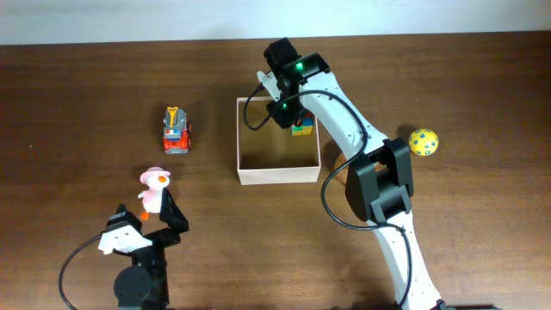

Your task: Pack container

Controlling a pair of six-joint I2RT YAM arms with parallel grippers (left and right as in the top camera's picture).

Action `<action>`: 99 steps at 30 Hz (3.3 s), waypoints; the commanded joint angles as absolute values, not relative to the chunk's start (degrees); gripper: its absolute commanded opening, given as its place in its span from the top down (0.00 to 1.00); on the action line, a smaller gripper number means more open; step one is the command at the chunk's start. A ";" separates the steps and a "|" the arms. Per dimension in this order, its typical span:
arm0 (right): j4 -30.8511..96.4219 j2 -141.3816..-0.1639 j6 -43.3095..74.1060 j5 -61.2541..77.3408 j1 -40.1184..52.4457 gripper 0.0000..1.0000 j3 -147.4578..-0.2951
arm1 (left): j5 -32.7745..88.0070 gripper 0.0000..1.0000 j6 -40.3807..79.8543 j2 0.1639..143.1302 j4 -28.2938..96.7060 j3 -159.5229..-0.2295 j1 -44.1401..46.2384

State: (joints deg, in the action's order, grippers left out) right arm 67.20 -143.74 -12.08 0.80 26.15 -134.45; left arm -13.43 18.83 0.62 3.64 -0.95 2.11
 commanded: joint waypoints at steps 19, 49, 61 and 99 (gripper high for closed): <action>75.46 -140.27 -2.76 1.45 24.86 0.28 -159.33 | -12.84 0.01 17.91 0.34 3.51 -0.51 2.02; 97.34 -112.57 7.33 -12.10 3.22 0.00 -163.85 | -12.84 0.01 17.91 0.34 3.51 -0.51 2.02; 97.32 -93.38 7.99 -7.60 -9.08 0.01 -134.58 | -12.84 0.01 17.91 0.34 3.51 -0.51 2.02; 50.28 -97.45 44.45 3.25 8.60 0.02 -75.79 | -12.84 0.01 17.91 0.34 3.51 -0.51 2.02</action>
